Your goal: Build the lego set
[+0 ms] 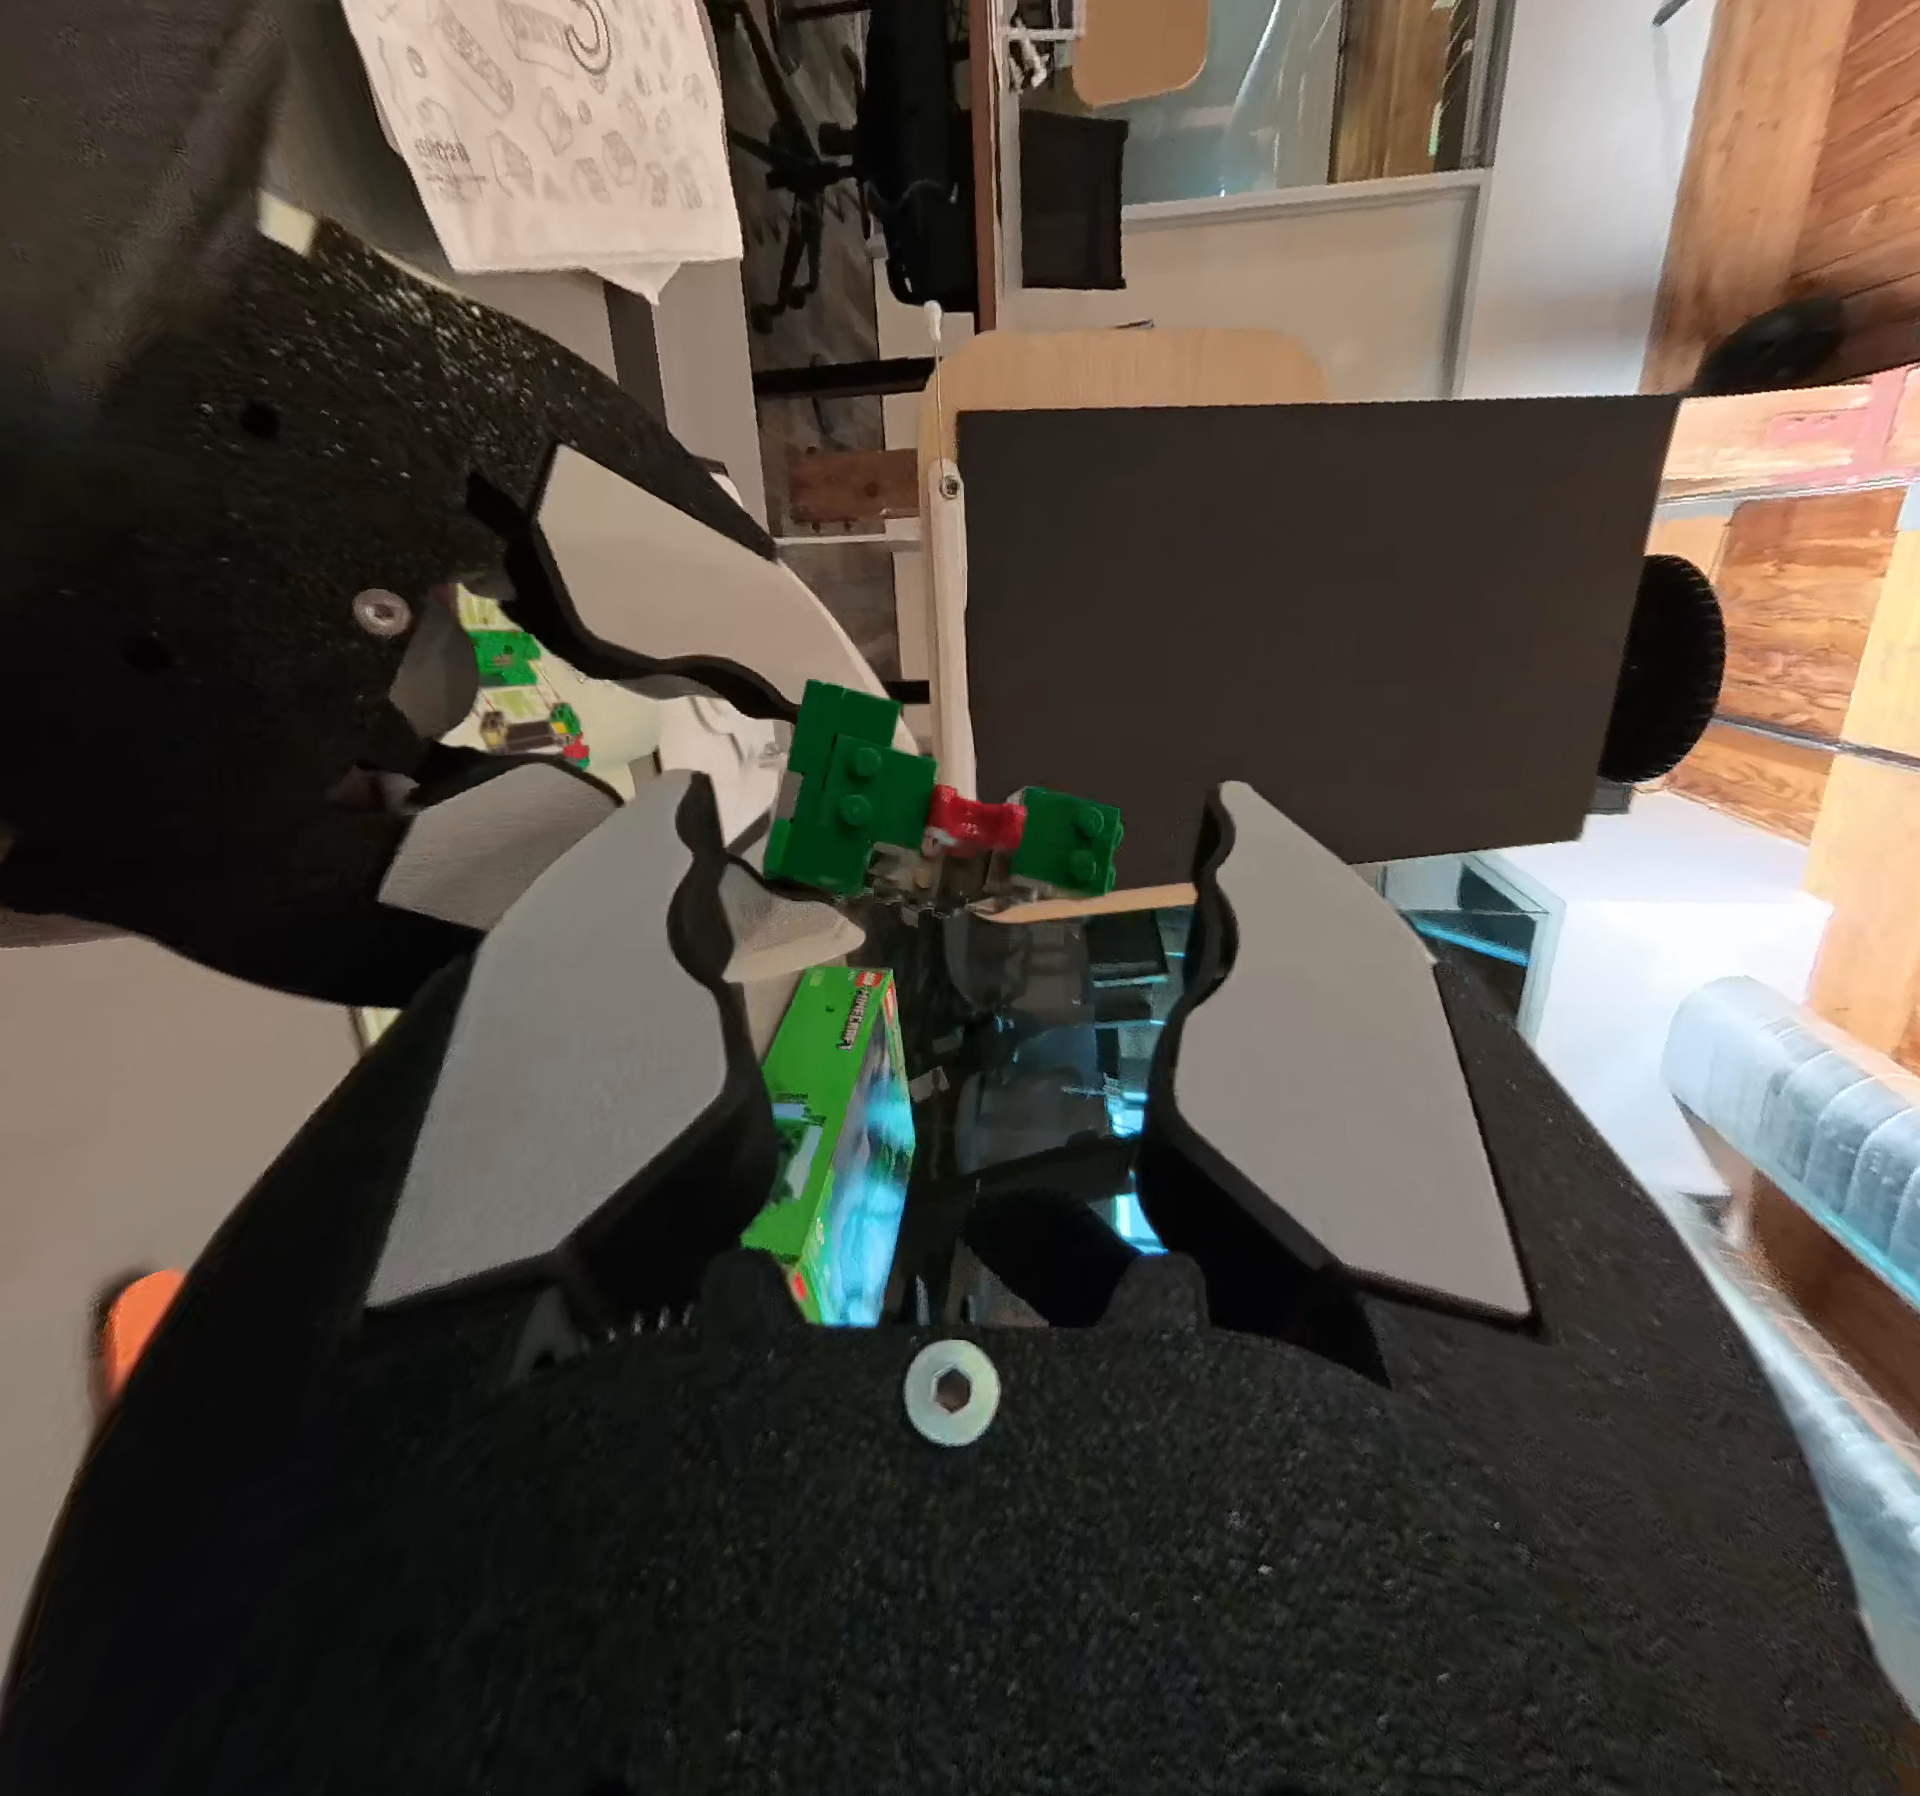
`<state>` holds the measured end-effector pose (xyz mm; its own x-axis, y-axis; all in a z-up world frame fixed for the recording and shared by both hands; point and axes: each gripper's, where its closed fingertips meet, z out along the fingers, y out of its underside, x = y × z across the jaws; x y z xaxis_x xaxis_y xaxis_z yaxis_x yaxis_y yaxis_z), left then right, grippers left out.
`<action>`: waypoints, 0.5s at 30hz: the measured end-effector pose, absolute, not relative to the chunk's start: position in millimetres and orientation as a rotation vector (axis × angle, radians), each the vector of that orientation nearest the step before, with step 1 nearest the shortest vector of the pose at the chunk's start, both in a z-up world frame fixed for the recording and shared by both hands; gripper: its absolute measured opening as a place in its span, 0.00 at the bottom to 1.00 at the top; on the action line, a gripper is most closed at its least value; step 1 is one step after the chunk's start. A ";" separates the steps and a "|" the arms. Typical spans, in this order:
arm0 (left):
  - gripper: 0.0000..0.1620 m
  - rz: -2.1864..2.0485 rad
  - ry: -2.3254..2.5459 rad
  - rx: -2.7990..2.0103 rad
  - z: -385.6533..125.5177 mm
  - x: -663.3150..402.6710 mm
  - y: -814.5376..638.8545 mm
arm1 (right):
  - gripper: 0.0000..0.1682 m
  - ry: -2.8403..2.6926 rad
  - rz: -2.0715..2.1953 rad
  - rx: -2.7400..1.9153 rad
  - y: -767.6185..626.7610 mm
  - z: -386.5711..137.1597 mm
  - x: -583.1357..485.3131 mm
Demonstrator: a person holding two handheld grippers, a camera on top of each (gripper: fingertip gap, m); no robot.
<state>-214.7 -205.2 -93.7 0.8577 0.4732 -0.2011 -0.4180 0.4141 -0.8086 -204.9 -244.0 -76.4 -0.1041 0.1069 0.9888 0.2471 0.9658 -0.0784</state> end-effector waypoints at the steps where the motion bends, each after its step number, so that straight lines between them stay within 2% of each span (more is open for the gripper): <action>1: 0.22 0.534 -0.076 -0.993 -94.0 -216.9 -206.0 | 0.50 -1.684 -0.099 -0.272 -245.3 -76.1 -203.0; 4: 0.22 0.319 -0.128 -0.953 -93.9 -224.2 -209.4 | 0.55 -1.661 -0.068 -0.256 -240.1 -67.5 -193.9; 8: 0.23 -0.371 -0.101 -0.823 -87.5 -219.9 -214.4 | 0.57 -1.697 0.072 -0.290 -218.4 -66.5 -181.4; 12: 0.22 -0.969 -0.121 -0.681 -89.2 -223.9 -218.4 | 0.63 -1.782 0.192 -0.276 -203.8 -86.7 -172.7; 15: 0.22 -1.177 -0.089 -0.699 -92.2 -211.6 -211.2 | 0.66 -1.818 0.193 -0.237 -205.5 -101.0 -174.8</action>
